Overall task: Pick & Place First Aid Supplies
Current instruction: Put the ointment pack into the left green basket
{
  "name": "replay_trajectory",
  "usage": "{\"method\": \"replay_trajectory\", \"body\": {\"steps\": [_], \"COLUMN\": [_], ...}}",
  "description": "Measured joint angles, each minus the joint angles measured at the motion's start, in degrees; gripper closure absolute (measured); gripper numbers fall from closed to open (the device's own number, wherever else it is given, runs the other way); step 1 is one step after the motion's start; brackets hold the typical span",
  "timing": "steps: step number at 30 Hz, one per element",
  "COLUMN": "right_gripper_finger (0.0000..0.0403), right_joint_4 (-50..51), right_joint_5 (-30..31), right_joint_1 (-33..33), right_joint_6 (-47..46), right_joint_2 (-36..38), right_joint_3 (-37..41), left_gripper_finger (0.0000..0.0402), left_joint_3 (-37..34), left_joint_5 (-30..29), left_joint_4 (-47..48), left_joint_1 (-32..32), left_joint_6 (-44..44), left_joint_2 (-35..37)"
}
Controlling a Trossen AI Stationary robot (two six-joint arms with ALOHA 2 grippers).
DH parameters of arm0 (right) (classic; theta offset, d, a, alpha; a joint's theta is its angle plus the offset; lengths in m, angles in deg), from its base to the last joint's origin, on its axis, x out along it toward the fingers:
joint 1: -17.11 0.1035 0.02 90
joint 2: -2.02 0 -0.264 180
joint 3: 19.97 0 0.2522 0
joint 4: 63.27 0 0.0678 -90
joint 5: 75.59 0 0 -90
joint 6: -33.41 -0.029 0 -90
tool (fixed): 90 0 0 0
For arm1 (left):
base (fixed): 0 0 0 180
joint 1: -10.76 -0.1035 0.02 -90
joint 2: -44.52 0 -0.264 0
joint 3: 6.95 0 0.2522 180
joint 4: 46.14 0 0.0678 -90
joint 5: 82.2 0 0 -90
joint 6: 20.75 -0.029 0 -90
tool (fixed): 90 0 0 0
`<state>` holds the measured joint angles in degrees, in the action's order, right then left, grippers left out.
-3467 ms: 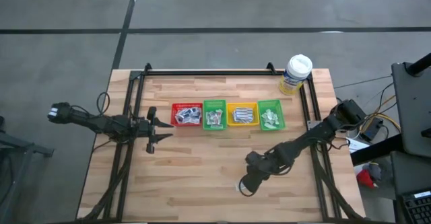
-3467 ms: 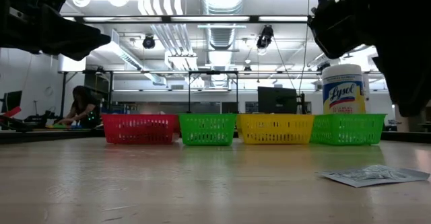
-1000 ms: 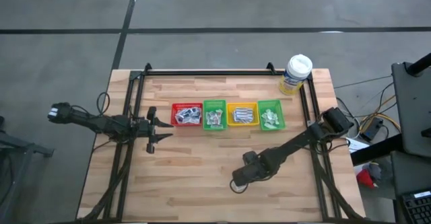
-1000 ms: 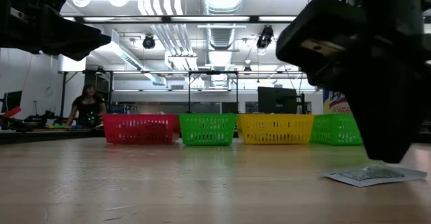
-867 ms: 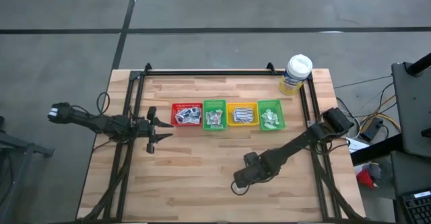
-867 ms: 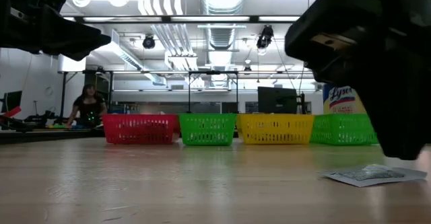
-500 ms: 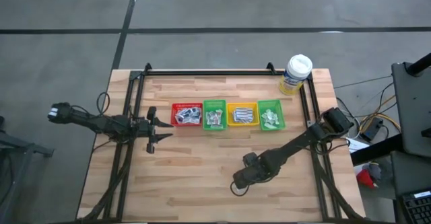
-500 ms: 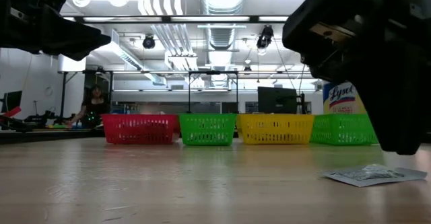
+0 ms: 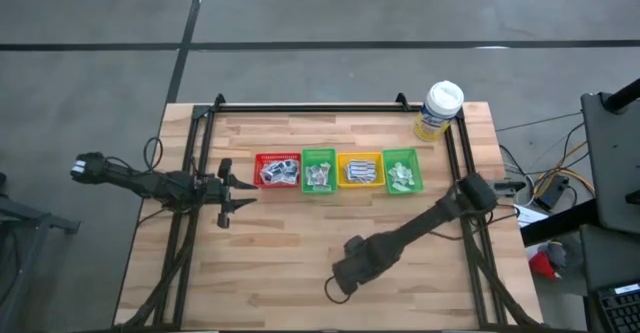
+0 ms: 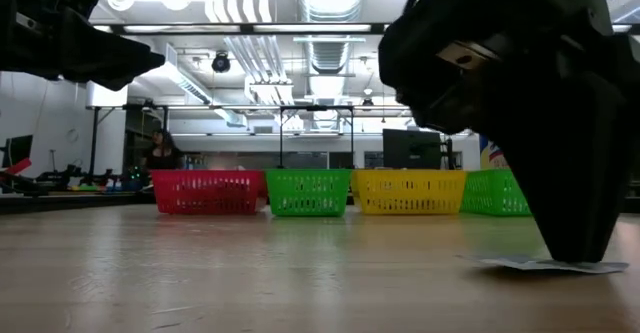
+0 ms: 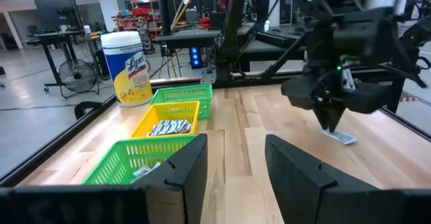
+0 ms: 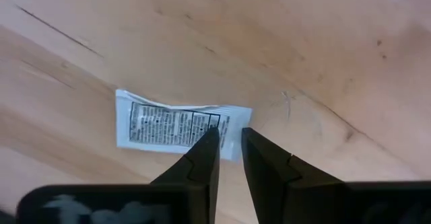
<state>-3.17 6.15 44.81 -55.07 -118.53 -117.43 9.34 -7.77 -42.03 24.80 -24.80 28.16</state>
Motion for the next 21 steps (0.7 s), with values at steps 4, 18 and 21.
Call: {"method": "replay_trajectory", "body": {"steps": [4, 18, 21], "right_gripper_finger": [0.034, 0.034, 0.0339], "right_joint_4": [12.0, 25.6, 25.5], "right_joint_5": [2.3, 7.0, 7.0], "right_joint_1": [0.1, 0.2, 0.2], "right_joint_6": [3.8, 9.7, 10.7], "right_joint_2": [-4.0, -7.8, -7.8], "right_joint_3": [-7.9, -12.1, -11.9], "left_gripper_finger": [0.0251, 0.0251, 0.0251], "left_joint_3": [0.0, 0.0, 0.0], "left_joint_5": [-0.1, -0.2, -0.2], "left_joint_4": [-0.1, -0.2, -0.2], "left_joint_1": [0.0, 0.0, 0.0], "left_joint_6": [0.0, 0.1, 0.1], "left_joint_2": [-0.1, -0.2, -0.2]}}
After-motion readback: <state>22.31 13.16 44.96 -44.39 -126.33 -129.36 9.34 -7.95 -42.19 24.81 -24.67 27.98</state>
